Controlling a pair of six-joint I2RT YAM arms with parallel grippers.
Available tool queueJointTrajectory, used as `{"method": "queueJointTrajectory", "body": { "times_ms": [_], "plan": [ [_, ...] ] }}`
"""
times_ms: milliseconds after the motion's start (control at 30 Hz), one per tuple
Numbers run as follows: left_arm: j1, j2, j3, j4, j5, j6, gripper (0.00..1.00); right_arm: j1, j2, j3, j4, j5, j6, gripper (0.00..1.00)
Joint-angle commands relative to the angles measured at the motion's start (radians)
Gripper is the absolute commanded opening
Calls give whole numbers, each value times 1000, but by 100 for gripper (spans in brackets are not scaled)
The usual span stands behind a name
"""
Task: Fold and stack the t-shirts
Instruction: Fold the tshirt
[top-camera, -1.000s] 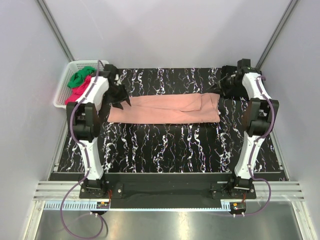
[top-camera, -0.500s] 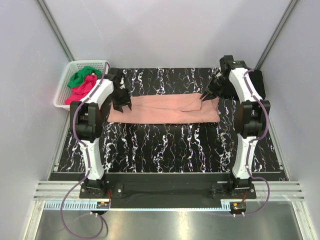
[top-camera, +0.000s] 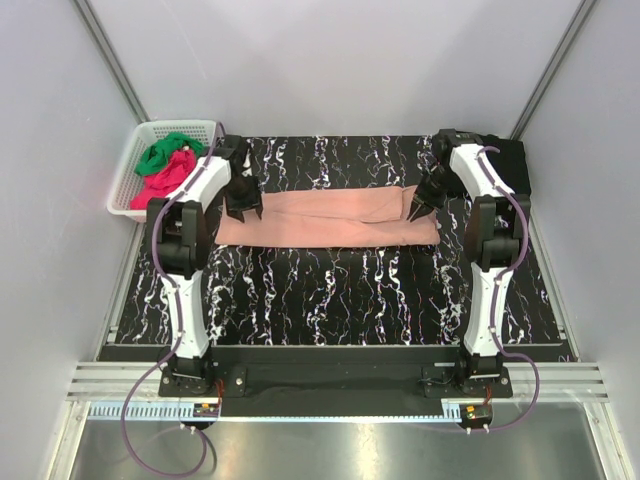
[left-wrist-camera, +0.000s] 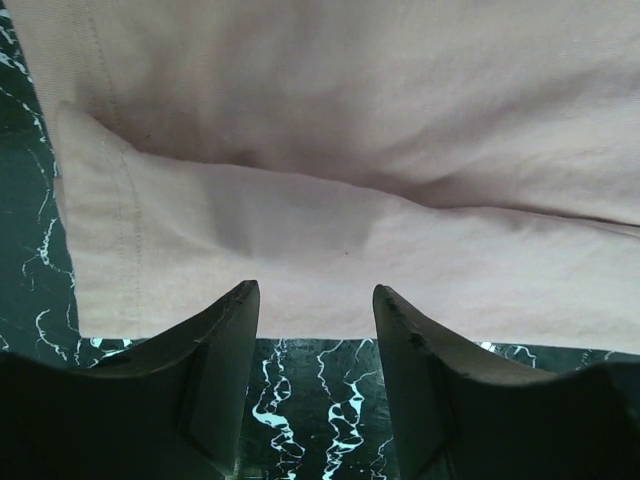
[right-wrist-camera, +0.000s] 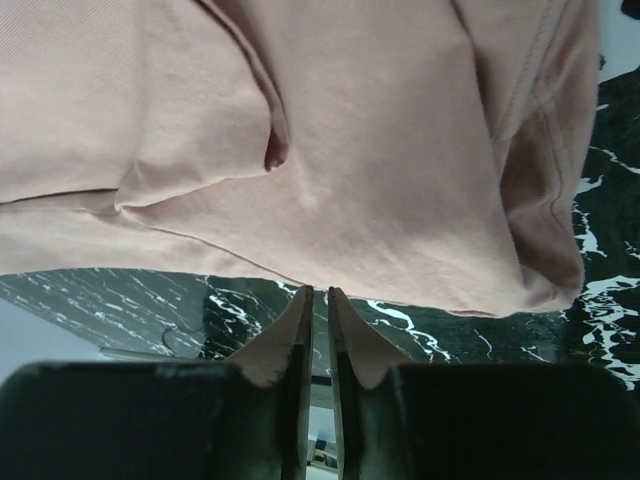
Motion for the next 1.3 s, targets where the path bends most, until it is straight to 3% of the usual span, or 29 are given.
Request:
{"method": "queueJointTrajectory", "body": {
  "times_ms": [0, 133, 433, 467, 567, 667, 733, 1267],
  "plan": [
    [3, 24, 34, 20, -42, 20, 54, 5, 18, 6, -2, 56, -3, 17],
    [1, 45, 20, 12, -62, 15, 54, 11, 53, 23, -21, 91, -16, 12],
    [-2, 93, 29, 6, -116, 12, 55, 28, 194, 148, -91, 157, -18, 13],
    [-2, 97, 30, 3, -117, 12, 54, 29, 211, 188, -120, 166, -19, 8],
    [-4, 117, 43, -20, -126, 7, 37, 35, 280, 275, -170, 186, -29, 0],
    [-5, 140, 64, -54, -134, 0, 11, 46, 332, 340, -234, 191, -41, 0],
    [-5, 140, 63, -62, -142, -3, 1, 48, 338, 346, -237, 197, -36, 0],
    [-5, 35, -45, -103, -134, 9, 0, 49, 187, 124, -225, 206, -12, 0]
  ]
}}
